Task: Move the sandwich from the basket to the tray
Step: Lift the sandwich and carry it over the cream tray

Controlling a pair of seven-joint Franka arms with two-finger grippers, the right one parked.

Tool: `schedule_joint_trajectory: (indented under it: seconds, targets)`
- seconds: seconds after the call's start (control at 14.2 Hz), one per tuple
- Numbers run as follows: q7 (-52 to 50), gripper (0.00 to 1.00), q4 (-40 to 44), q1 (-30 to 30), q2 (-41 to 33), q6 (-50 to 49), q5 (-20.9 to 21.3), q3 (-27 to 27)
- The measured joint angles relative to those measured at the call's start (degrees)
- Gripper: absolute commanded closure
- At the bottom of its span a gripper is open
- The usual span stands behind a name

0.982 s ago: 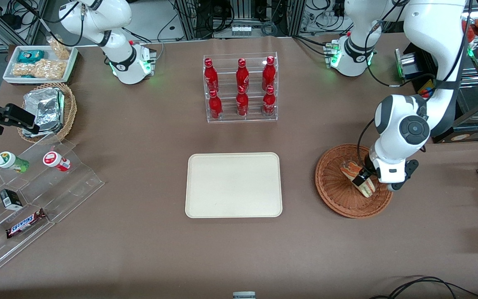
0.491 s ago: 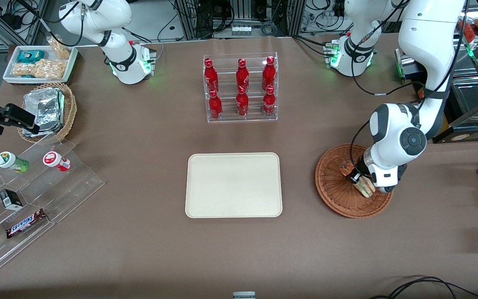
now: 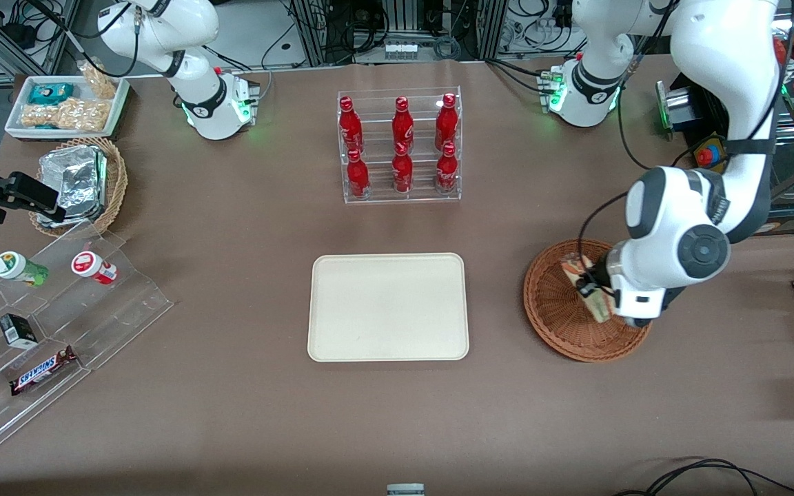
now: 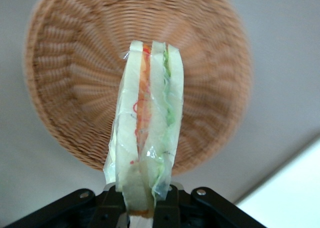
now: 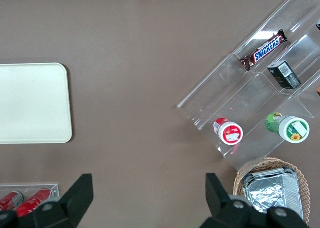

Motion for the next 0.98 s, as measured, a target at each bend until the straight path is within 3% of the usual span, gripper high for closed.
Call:
schedule_joint_trajectory:
  seconds: [0.21, 0.56, 0.77, 0.98]
  targets:
    - [3.7, 1.0, 2.8, -7.6, 2.9, 5.3, 3.0, -0.7]
    - [-3.5, 1.0, 12.8, -20.1, 14.5, 14.9, 3.1, -1.1]
    - [-4.3, 1.0, 17.1, -22.0, 21.1, 24.8, 2.3, -4.5]
    - [-4.3, 1.0, 21.3, -23.4, 25.1, 26.0, 2.5, -6.0]
